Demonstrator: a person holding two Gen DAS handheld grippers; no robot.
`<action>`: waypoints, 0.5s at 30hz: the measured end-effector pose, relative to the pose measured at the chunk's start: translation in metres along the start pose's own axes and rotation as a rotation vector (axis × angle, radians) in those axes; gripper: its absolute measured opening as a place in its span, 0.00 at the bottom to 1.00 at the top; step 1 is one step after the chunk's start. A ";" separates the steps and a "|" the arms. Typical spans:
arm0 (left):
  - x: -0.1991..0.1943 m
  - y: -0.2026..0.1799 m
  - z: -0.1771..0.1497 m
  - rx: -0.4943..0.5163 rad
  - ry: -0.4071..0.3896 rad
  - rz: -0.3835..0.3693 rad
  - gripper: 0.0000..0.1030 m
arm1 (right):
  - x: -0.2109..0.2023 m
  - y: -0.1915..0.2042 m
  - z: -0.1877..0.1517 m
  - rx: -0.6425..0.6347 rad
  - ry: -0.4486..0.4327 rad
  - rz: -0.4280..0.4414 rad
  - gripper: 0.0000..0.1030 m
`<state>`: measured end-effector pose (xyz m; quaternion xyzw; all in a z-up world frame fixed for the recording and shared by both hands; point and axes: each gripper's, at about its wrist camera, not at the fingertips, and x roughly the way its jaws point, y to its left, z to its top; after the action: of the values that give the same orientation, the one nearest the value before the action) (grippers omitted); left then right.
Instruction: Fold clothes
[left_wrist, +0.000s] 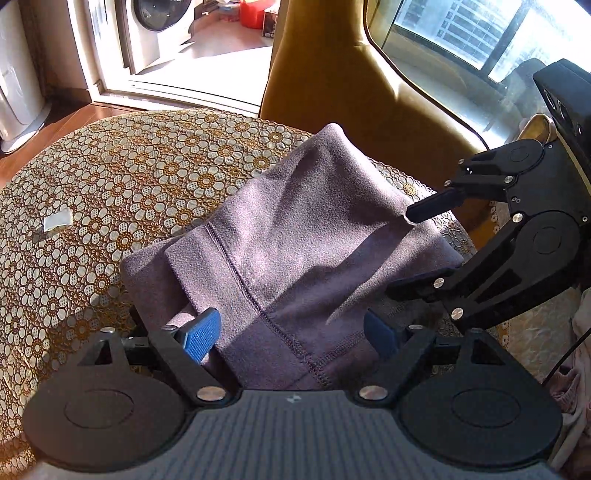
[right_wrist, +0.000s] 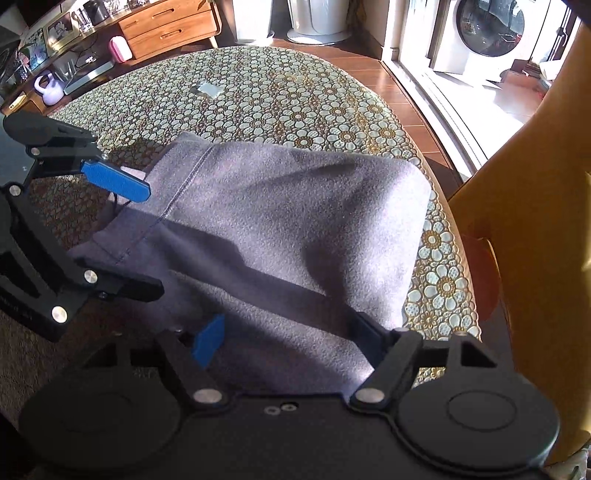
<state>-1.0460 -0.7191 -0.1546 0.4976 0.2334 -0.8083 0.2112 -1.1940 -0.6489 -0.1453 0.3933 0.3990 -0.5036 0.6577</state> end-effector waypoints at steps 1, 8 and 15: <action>-0.010 0.002 0.000 -0.028 0.006 0.005 0.82 | -0.009 0.001 -0.001 0.014 -0.015 -0.001 1.00; -0.080 -0.010 -0.003 -0.076 -0.036 0.069 0.90 | -0.073 0.011 -0.008 0.097 -0.079 -0.013 1.00; -0.143 -0.027 -0.005 -0.112 -0.085 0.154 0.90 | -0.115 0.038 -0.012 0.105 -0.090 -0.031 1.00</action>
<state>-0.9984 -0.6784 -0.0226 0.4667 0.2302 -0.7957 0.3099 -1.1782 -0.5911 -0.0395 0.3980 0.3483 -0.5510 0.6455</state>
